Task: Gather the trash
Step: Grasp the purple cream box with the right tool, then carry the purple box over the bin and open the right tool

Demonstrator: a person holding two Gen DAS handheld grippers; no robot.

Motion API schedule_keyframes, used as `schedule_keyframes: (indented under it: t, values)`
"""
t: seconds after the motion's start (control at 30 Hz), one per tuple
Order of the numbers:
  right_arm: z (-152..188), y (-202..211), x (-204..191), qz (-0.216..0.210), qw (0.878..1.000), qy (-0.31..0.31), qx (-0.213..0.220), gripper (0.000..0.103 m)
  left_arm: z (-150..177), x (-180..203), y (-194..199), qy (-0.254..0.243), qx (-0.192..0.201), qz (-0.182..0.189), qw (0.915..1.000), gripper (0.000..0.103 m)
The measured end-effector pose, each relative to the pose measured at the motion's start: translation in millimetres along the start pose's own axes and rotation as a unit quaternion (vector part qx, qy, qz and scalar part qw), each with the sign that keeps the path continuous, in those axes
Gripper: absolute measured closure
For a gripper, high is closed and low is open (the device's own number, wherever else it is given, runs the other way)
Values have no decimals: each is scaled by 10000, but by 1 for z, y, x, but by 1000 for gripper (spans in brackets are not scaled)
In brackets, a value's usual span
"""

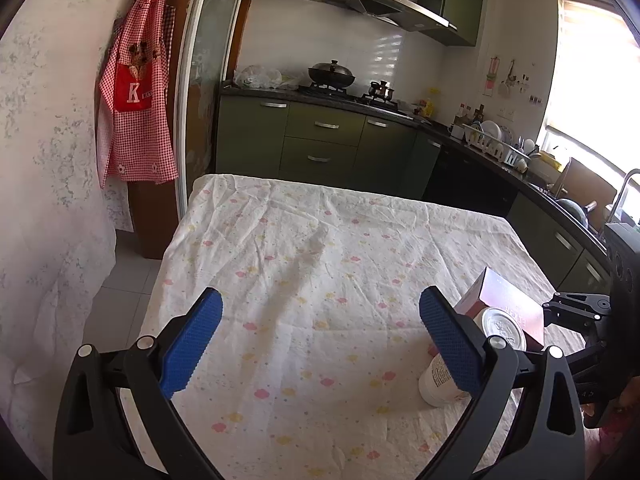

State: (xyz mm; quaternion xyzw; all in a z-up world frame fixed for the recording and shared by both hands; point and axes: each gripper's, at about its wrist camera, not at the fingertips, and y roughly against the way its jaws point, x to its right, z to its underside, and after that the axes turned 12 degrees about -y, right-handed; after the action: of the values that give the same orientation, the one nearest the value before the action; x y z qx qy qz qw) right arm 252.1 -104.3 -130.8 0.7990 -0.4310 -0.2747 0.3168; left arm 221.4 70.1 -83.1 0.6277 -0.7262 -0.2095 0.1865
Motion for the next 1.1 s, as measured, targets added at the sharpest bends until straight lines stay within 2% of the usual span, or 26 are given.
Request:
schedule_keyframes:
  t: [0.17, 0.33, 0.5, 0.6, 0.67, 0.83, 0.97, 1.0, 1.1]
  values:
    - [5, 12, 3, 38, 9999, -79, 114, 52, 0, 1, 0, -2, -10, 30, 10000, 6]
    - [17, 43, 22, 244, 9985, -371, 335, 52, 1, -1, -1, 45, -10, 77, 10000, 6]
    - [45, 94, 68, 796, 9894, -990, 706, 52, 1, -1, 0, 60, -5, 100, 9999, 6]
    - [72, 131, 111, 1350, 9749, -1544, 873, 52, 2, -1, 0, 71, -1, 159, 9998, 6]
    - [94, 155, 146, 1739, 9603, -1970, 932, 52, 2, 0, -1, 62, -4, 179, 9998, 6]
    - [155, 199, 229, 2879, 9109, -2858, 758, 52, 2, 3, -2, 3, -24, 187, 9998, 6]
    - [195, 222, 272, 3203, 8719, -3632, 728, 52, 2, 3, -4, 7, -44, 181, 9998, 6]
    - [202, 223, 275, 3115, 8735, -3672, 724, 52, 2, 3, -4, 8, -50, 177, 9998, 6]
    - [208, 218, 270, 2742, 8930, -3495, 720, 52, 3, 4, -6, -14, -69, 184, 9998, 6]
